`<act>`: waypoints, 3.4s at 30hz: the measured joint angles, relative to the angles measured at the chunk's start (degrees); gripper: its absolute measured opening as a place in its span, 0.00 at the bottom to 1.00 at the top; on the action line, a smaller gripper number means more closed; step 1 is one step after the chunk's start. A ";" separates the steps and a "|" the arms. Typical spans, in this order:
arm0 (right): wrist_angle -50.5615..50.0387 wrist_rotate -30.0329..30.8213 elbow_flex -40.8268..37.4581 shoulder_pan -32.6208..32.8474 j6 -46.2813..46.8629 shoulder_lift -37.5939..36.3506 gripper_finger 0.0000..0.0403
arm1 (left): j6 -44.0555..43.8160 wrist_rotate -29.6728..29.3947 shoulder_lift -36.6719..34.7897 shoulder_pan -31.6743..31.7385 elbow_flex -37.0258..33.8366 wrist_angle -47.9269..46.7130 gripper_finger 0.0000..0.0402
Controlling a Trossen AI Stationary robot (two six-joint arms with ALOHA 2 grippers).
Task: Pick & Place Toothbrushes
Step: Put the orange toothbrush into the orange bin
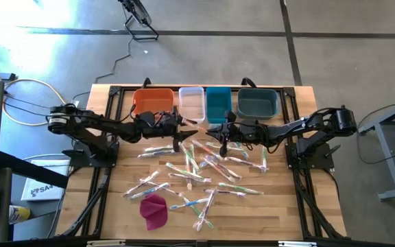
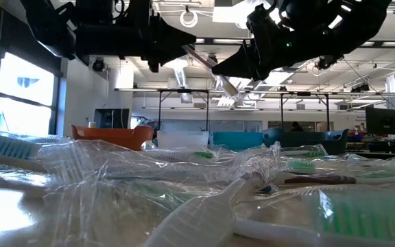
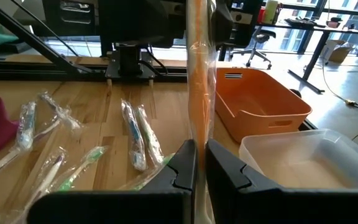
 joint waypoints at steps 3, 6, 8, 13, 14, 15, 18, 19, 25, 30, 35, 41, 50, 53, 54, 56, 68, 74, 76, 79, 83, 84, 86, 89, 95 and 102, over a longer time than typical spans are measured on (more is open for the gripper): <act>0.11 0.03 0.00 0.00 0.00 0.00 0.03 | 0.02 -0.01 0.00 0.00 0.04 -0.75 0.42; 0.68 0.33 0.00 0.00 0.00 0.00 0.03 | 0.02 -0.01 0.00 0.00 0.04 -0.71 0.42; 0.77 0.34 0.00 0.00 0.00 0.00 0.03 | 0.00 -0.02 0.00 0.00 0.04 -1.08 0.42; 1.95 0.40 0.00 0.00 0.24 0.00 0.03 | 0.00 -0.04 0.00 0.00 0.04 -1.11 0.42; 2.00 0.39 0.00 0.00 0.26 0.00 0.03 | 0.00 -0.04 0.00 0.00 0.04 -1.09 0.42; 2.01 0.37 0.00 0.00 0.27 0.00 0.03 | 0.00 -0.04 0.00 0.00 0.04 -1.09 0.42; 2.04 0.31 0.00 0.00 0.31 0.00 0.03 | 0.00 -0.04 0.00 0.00 0.04 -1.09 0.41; 2.04 0.31 0.00 0.00 0.33 0.00 0.03 | 0.00 -0.04 0.00 0.00 0.04 -1.09 0.39; 2.02 0.08 0.00 0.00 0.39 0.00 0.03 | 0.00 -0.24 0.00 0.00 0.04 -1.09 0.22; 1.99 0.07 0.00 0.00 0.26 0.00 0.03 | -0.24 -0.02 0.00 0.00 0.04 -1.07 0.12; 1.96 0.10 0.00 0.00 0.28 0.00 0.03 | -0.23 -0.04 0.00 0.00 0.04 -1.34 0.14; 1.75 0.17 0.00 0.00 0.33 0.00 0.04 | -0.20 -0.04 0.00 0.00 0.08 -2.07 0.12; 2.09 0.50 0.00 0.04 0.68 0.00 0.20 | 0.27 0.00 0.05 0.00 0.06 -2.81 0.09; 2.10 0.46 0.00 0.16 0.66 0.00 0.27 | 0.97 0.02 0.05 0.00 0.06 -2.92 0.07; 2.09 0.47 0.00 0.26 0.66 0.00 0.30 | 1.43 0.02 0.05 0.00 0.06 -3.05 0.06; 2.08 0.50 0.00 0.26 0.63 0.00 0.35 | 1.58 0.02 0.05 0.00 0.06 -3.27 0.04; -10.51 1.67 0.00 0.71 0.63 -7.65 0.51 | 2.20 0.13 -0.93 0.04 0.04 -4.55 0.06; -22.72 6.96 0.04 3.07 0.61 -17.06 0.50 | 5.21 -0.05 -5.85 0.04 0.02 -11.18 0.06; -24.88 7.87 0.04 4.07 0.61 -19.48 0.49 | 6.38 -0.55 -8.27 0.04 -0.03 -14.06 0.06; -27.02 7.96 0.04 5.19 1.13 -22.39 0.47 | 7.81 -2.14 -12.34 0.04 -0.02 -19.20 0.06; -29.56 7.84 0.04 6.33 5.60 -24.83 0.45 | 9.38 -6.83 -18.21 0.04 -0.03 -28.56 0.06; -30.04 7.85 0.04 6.55 6.41 -25.05 0.45 | 9.48 -8.41 -19.76 0.04 -0.01 -30.97 0.06; -30.90 7.87 0.04 6.86 7.44 -25.07 0.44 | 9.46 -11.82 -22.64 0.04 -0.02 -36.11 0.06; -31.44 7.82 0.04 6.84 7.88 -24.74 0.43 | 9.47 -15.44 -26.74 0.04 -0.02 -41.83 0.06; -31.44 8.02 0.00 6.60 8.02 -23.12 0.43 | 9.45 -22.24 -34.15 0.04 -0.01 -51.34 0.06; -31.16 8.04 0.00 6.58 8.04 -22.51 0.43 | 8.89 -31.22 -37.50 0.04 5.51 -64.61 0.06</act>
